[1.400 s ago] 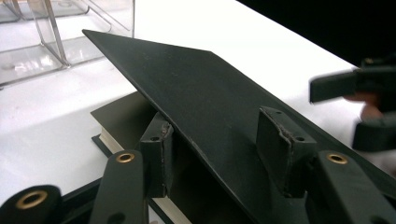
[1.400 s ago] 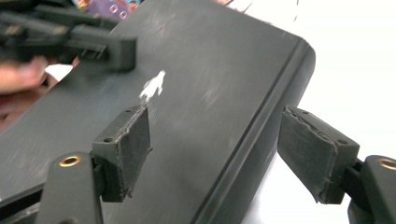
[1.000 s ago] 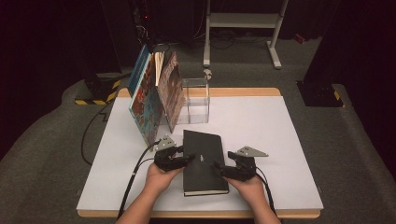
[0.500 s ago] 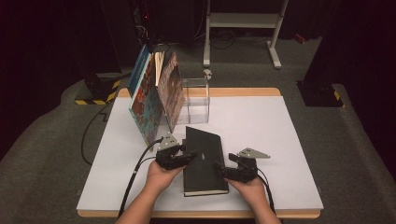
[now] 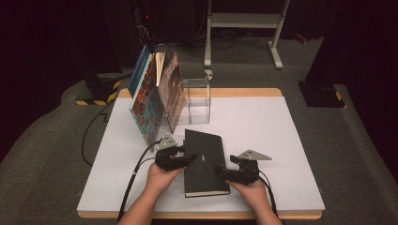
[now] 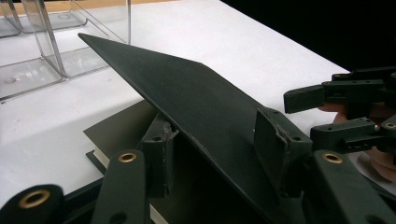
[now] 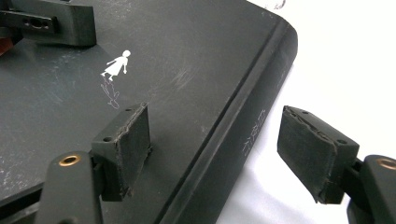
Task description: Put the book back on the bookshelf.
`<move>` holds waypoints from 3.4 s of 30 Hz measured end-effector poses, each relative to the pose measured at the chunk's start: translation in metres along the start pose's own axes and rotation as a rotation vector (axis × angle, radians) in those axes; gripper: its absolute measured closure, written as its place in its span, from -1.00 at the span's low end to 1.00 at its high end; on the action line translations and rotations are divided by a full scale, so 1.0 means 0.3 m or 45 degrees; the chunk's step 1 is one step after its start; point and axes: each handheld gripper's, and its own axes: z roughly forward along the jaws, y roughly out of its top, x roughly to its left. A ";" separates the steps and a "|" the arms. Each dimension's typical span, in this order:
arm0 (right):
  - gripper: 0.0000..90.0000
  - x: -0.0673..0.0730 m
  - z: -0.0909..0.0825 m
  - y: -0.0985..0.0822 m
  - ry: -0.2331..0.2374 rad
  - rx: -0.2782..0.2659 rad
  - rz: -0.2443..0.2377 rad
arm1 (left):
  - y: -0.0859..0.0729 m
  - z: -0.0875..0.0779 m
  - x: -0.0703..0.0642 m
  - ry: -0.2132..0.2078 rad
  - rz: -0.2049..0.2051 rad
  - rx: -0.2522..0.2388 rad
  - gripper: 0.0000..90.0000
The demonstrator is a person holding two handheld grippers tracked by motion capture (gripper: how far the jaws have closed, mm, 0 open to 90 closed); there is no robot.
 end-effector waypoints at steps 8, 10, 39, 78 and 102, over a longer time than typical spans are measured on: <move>-0.45 0.001 -0.002 -0.003 0.002 0.006 0.002 | -0.003 -0.005 0.016 -0.018 -0.018 0.013 0.12; -0.45 0.002 -0.002 -0.004 0.003 0.009 0.000 | -0.004 -0.009 0.025 -0.015 -0.015 0.025 0.08; -0.44 0.002 0.013 -0.004 0.007 0.023 0.002 | -0.017 -0.032 0.040 -0.026 0.068 0.050 0.12; -0.72 -0.070 0.091 0.057 0.270 0.040 0.260 | -0.005 -0.080 -0.052 -0.113 0.348 -0.066 0.20; -0.84 -0.102 0.117 0.055 0.381 0.050 0.360 | -0.021 -0.098 -0.059 -0.139 0.417 -0.111 0.20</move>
